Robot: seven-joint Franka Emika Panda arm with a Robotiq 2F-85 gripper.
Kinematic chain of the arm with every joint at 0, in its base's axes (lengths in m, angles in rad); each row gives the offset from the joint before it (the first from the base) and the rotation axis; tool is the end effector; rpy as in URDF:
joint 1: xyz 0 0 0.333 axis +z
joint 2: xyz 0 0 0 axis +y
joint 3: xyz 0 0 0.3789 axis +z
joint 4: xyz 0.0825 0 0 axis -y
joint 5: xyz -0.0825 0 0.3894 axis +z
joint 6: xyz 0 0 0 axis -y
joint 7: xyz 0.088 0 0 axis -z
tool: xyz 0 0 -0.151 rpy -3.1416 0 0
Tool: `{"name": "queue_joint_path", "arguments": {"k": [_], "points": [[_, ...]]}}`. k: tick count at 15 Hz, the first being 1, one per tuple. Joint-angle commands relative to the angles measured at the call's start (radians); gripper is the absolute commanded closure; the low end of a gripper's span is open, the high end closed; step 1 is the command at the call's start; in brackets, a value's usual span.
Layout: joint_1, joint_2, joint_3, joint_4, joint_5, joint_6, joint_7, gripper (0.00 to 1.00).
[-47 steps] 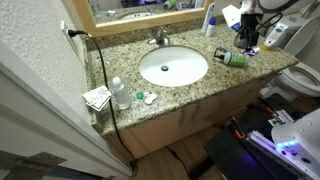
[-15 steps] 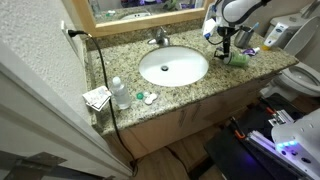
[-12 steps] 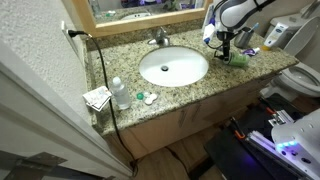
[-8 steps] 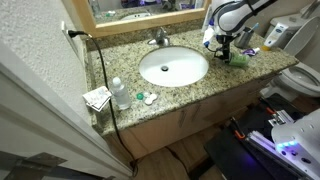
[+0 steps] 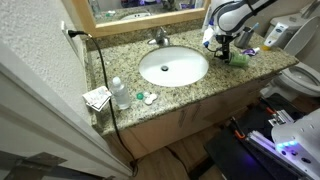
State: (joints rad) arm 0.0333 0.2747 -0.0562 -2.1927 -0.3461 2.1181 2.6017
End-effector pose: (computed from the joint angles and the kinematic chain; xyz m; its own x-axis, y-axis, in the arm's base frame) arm 0.5239 -0.0403 0.2543 -0.6622 -0.6149 0.4283 -0.6829 0.7305 -0.0070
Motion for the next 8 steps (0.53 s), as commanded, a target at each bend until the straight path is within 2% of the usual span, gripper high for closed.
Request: {"name": "queue_joint_path", "arguments": {"k": [1, 6, 8], "points": [[0.013, -0.002, -0.015, 0.001, -0.005, -0.01, -0.003, 0.54], [0.008, -0.015, -0.013, -0.012, 0.003, 0.021, -0.016, 0.54], [-0.019, -0.067, -0.003, -0.055, 0.058, 0.11, -0.085, 0.54]]}}
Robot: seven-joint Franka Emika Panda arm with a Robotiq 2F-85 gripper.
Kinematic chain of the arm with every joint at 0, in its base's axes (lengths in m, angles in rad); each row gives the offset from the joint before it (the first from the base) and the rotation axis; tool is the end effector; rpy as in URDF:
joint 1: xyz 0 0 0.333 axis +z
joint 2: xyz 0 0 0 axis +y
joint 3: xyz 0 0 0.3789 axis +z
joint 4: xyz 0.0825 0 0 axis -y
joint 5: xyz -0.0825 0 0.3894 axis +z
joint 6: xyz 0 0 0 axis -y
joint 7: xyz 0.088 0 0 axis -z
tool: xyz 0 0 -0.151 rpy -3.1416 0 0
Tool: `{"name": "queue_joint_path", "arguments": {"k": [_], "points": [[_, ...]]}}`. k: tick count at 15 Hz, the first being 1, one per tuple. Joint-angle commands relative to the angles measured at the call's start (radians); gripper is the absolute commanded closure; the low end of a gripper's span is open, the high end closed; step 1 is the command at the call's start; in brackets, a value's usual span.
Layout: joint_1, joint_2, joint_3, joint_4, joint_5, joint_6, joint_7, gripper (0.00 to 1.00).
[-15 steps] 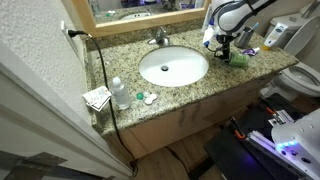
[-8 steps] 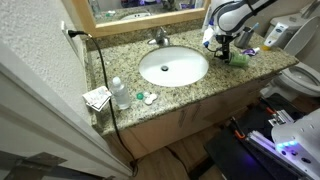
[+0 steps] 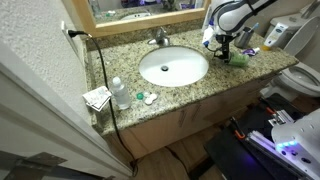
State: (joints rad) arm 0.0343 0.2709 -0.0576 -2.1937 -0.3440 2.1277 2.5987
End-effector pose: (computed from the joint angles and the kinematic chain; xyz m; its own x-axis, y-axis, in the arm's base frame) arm 0.5253 -0.0399 0.2562 -0.6651 -0.6186 0.4183 -0.6849 0.7286 -0.0114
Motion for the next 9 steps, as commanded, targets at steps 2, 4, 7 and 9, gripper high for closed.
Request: {"name": "queue_joint_path", "arguments": {"k": [2, 4, 7, 9], "points": [[-0.031, -0.119, -0.004, -0.098, 0.097, 0.182, -0.134, 0.54], [-0.042, -0.183, -0.002, -0.146, 0.156, 0.251, -0.219, 0.54], [-0.047, -0.293, 0.008, -0.221, 0.266, 0.322, -0.381, 0.54], [-0.04, -0.375, 0.014, -0.262, 0.35, 0.333, -0.497, 0.54]]}}
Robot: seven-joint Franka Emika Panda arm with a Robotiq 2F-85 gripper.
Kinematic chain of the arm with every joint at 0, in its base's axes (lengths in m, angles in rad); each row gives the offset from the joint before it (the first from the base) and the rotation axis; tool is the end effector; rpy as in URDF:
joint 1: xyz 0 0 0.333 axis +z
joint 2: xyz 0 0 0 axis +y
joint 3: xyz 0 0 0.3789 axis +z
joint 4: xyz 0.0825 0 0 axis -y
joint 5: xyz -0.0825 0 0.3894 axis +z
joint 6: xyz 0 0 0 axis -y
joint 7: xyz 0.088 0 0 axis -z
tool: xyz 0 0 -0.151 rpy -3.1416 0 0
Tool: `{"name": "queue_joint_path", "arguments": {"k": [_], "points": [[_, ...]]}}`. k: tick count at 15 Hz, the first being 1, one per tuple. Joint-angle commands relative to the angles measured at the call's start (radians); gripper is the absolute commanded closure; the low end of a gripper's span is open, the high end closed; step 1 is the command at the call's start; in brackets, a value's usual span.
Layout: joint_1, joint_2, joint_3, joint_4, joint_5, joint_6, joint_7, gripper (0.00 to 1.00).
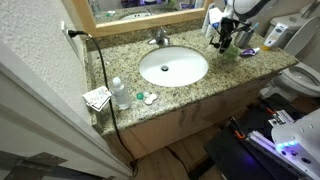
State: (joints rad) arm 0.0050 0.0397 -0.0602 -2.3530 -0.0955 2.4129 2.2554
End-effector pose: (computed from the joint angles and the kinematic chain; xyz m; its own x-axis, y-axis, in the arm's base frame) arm 0.5132 -0.0317 0.3302 -0.6207 -0.7830 0.0409 -0.7838 0.6184 -0.0563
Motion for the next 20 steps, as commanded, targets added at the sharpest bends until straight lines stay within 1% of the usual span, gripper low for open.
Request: {"name": "queue_joint_path", "arguments": {"k": [1, 4, 6, 7, 8, 10, 11, 12, 14, 17, 19, 20], "points": [[-0.005, -0.188, 0.021, -0.118, 0.147, 0.041, -0.213, 0.54], [0.02, -0.305, 0.029, -0.149, 0.306, 0.006, -0.393, 0.54], [0.039, -0.377, 0.023, -0.178, 0.412, -0.006, -0.526, 0.54], [0.0, -0.287, 0.055, -0.122, 0.345, 0.005, -0.425, 0.29], [0.005, -0.321, 0.056, -0.136, 0.381, 0.001, -0.47, 0.29], [0.007, -0.358, 0.057, -0.157, 0.397, -0.002, -0.495, 0.29], [0.031, -0.347, 0.054, -0.148, 0.42, -0.027, -0.538, 0.54], [0.069, -0.343, 0.046, -0.137, 0.468, -0.04, -0.618, 0.54], [0.114, -0.34, 0.062, -0.106, 0.575, -0.048, -0.697, 0.54], [0.181, -0.316, 0.092, -0.021, 0.748, -0.068, -0.79, 0.54], [0.211, -0.296, 0.105, 0.027, 0.884, -0.092, -0.854, 0.54], [0.159, -0.338, 0.141, -0.037, 0.801, -0.056, -0.786, 0.29]]}}
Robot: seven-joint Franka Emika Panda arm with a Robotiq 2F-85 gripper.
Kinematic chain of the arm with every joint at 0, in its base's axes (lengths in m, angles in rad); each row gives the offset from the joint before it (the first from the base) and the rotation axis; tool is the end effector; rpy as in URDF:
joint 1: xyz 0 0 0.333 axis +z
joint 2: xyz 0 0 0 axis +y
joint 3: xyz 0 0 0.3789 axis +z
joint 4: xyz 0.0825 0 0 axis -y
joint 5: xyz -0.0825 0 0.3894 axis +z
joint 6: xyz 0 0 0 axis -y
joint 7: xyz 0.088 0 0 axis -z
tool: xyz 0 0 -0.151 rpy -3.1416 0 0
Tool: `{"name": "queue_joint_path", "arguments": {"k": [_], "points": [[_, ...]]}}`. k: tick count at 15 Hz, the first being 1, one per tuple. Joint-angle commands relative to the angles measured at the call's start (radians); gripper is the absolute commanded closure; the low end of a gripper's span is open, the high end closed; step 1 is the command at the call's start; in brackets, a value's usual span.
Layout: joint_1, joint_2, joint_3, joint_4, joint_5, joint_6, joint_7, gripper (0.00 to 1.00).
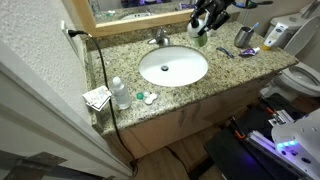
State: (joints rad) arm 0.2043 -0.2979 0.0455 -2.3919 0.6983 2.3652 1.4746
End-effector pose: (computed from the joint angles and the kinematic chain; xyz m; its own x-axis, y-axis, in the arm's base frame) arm 0.4547 0.1456 0.4826 -0.0286 -0.8465 -0.5316 -0.9725 0.1466 -0.1810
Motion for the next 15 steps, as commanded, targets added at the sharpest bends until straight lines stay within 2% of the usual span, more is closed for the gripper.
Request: {"name": "queue_joint_path", "arguments": {"k": [1, 3, 4, 6, 10, 11, 12, 13, 15], "points": [[-0.03, 0.006, 0.042, 0.023, 0.049, -0.023, -0.026, 0.29], [-0.023, 0.02, 0.044, 0.043, 0.068, -0.029, -0.035, 0.29], [-0.024, 0.025, 0.043, 0.045, 0.068, -0.029, -0.037, 0.54], [0.017, 0.081, 0.018, 0.109, 0.244, -0.094, -0.155, 0.54], [0.012, 0.232, 0.061, 0.289, 0.519, -0.113, -0.213, 0.54], [0.005, 0.264, 0.072, 0.33, 0.548, -0.122, -0.188, 0.54], [-0.008, 0.172, 0.084, 0.221, 0.48, -0.091, -0.177, 0.54], [-0.007, 0.199, 0.089, 0.25, 0.487, -0.091, -0.176, 0.29], [-0.009, 0.205, 0.092, 0.244, 0.484, -0.09, -0.175, 0.29]]}}
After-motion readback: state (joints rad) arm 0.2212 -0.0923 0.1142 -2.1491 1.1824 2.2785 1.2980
